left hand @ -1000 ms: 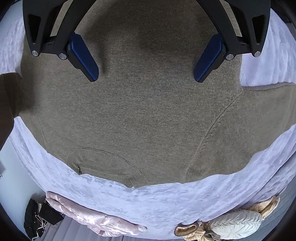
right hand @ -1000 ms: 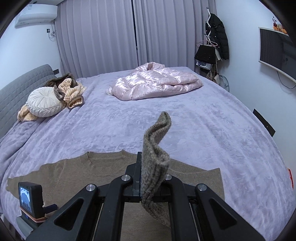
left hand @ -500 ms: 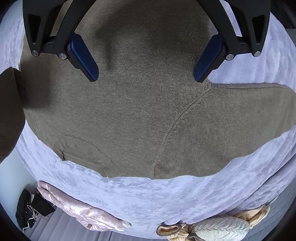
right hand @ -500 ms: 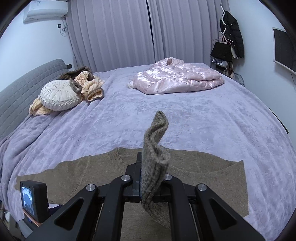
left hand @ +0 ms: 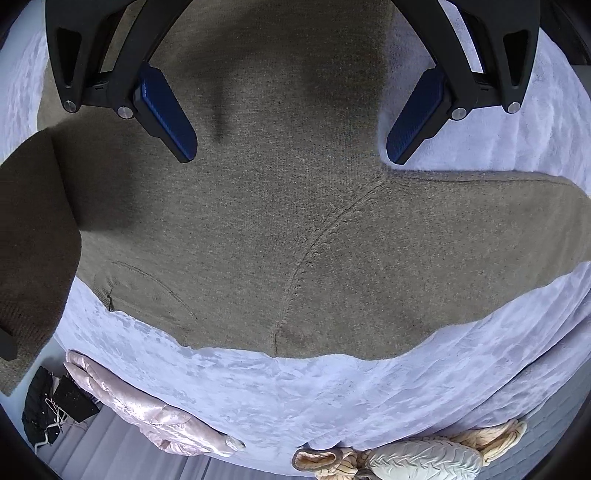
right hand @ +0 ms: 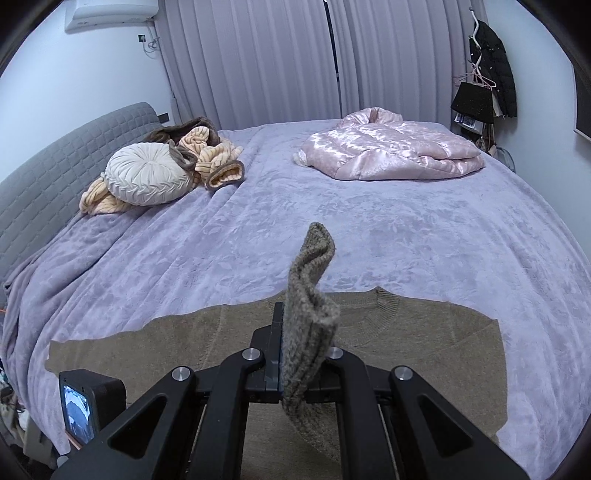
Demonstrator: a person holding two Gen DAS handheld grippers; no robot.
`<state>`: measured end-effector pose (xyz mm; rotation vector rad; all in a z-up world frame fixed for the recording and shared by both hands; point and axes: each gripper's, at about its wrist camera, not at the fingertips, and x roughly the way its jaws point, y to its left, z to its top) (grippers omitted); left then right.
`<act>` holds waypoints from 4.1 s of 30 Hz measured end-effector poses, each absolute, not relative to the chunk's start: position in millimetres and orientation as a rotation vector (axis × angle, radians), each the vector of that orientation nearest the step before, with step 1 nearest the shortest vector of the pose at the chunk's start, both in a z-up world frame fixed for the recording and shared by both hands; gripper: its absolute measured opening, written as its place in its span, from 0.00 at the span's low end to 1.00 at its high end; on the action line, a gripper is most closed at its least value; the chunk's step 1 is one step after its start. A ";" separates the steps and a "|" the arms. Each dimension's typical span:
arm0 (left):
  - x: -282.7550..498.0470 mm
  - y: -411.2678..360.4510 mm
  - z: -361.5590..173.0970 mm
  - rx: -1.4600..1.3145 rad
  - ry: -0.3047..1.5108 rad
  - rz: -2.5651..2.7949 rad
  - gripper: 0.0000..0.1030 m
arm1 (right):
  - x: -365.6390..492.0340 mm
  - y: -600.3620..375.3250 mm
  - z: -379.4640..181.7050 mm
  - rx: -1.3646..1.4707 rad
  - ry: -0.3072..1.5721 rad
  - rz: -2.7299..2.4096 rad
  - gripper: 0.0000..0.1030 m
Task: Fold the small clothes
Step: 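Lift the held sleeve with the right tool and carry it across the sweater body, then lower the sleeve onto the sweater body and open the right tool, then reach the left tool to the other sleeve cuff and close on it, then carry the held sleeve across the sweater body with the left tool and release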
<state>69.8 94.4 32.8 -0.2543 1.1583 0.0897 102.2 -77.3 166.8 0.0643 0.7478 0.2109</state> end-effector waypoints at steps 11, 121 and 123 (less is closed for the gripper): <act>62.1 114.9 23.8 -0.293 1.170 0.112 1.00 | 111.5 -42.4 130.7 0.024 0.824 0.229 0.05; -4.1 427.1 32.5 -0.791 0.768 0.427 0.06 | 27.5 -78.7 37.1 -0.147 1.051 0.098 0.77; -2.8 415.5 42.3 -0.739 0.770 0.438 0.06 | 27.5 -77.5 38.9 -0.148 1.047 0.101 0.77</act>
